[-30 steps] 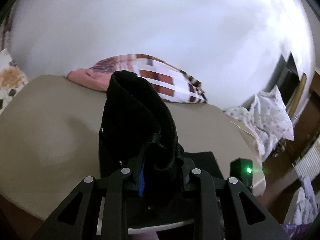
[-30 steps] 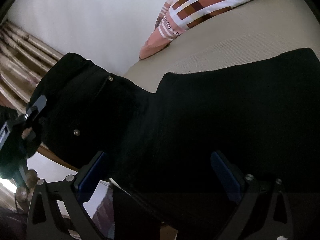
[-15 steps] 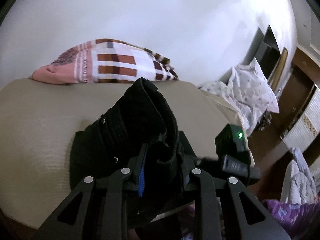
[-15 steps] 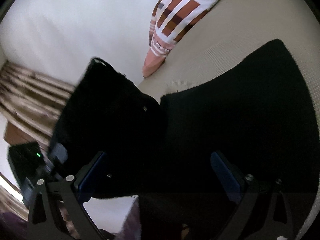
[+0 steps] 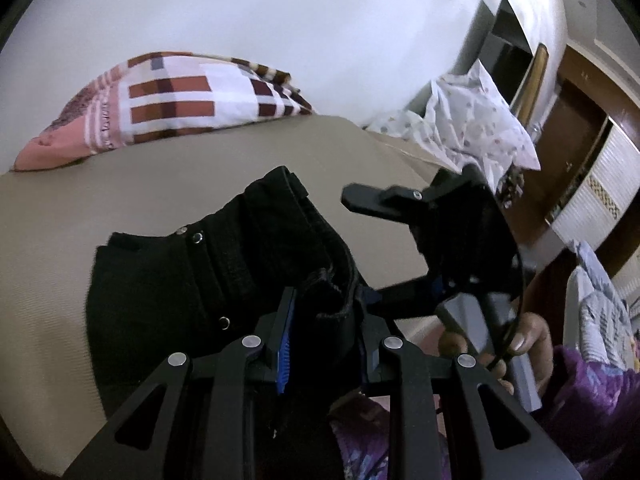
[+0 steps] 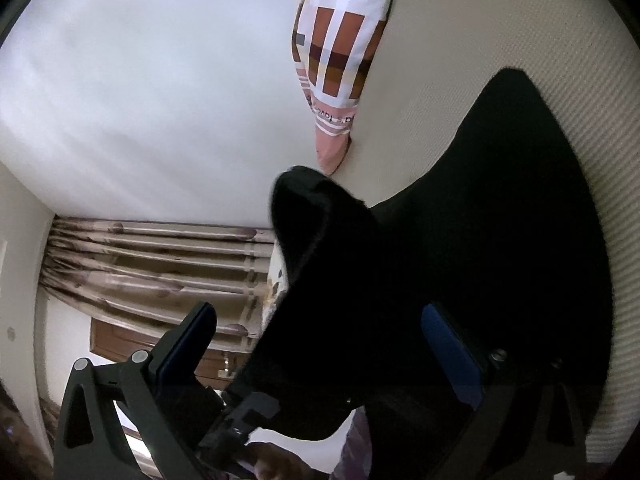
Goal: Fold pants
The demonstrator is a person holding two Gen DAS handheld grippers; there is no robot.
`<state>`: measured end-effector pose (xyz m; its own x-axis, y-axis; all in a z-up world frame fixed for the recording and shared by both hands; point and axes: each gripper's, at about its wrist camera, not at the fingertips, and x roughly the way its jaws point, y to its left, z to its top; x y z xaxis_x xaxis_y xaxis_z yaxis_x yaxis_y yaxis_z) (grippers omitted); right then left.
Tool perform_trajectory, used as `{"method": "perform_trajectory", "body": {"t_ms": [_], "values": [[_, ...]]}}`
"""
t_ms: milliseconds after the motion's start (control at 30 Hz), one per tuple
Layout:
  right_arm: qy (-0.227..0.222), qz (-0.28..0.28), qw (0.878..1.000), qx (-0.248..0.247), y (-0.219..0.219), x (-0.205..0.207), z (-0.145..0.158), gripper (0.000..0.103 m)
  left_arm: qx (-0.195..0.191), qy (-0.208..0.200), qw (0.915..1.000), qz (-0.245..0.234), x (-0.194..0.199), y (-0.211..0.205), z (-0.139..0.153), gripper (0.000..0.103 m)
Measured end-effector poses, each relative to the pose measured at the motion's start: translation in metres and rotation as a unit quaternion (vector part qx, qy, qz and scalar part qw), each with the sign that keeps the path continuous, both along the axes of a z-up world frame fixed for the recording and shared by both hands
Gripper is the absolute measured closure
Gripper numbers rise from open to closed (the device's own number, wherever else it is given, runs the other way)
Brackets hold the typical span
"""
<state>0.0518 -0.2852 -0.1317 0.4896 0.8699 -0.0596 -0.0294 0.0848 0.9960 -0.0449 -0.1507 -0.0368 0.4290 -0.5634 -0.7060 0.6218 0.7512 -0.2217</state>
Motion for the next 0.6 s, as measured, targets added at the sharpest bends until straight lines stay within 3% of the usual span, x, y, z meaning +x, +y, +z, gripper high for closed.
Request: {"method": "perform_trajectory", "body": {"t_ms": [167,267,367,433,600], "values": [[-0.011,0.015,0.998,-0.065,-0.002,-0.002,0.01,0.001,0.023,-0.006,0.9994,-0.026,-0.004,-0.02,-0.014,0.078],[-0.019,0.023,0.996,-0.081,-0.002,-0.005,0.015,0.011,0.04,-0.012,0.9983,-0.041,-0.008,-0.031,-0.024,0.078],[-0.014,0.033,0.991,-0.128,0.002,-0.003,0.02,0.035,0.054,-0.026,0.9971,-0.048,-0.011,-0.036,-0.029,0.078],[-0.004,0.036,0.988,-0.153,0.001,-0.002,0.017,0.059,0.06,-0.035,0.9961,-0.055,-0.013,-0.039,-0.032,0.077],[0.026,0.036,0.985,-0.168,-0.006,0.002,0.0,0.077,0.088,-0.052,0.9918,-0.077,-0.021,-0.049,-0.043,0.075]]}}
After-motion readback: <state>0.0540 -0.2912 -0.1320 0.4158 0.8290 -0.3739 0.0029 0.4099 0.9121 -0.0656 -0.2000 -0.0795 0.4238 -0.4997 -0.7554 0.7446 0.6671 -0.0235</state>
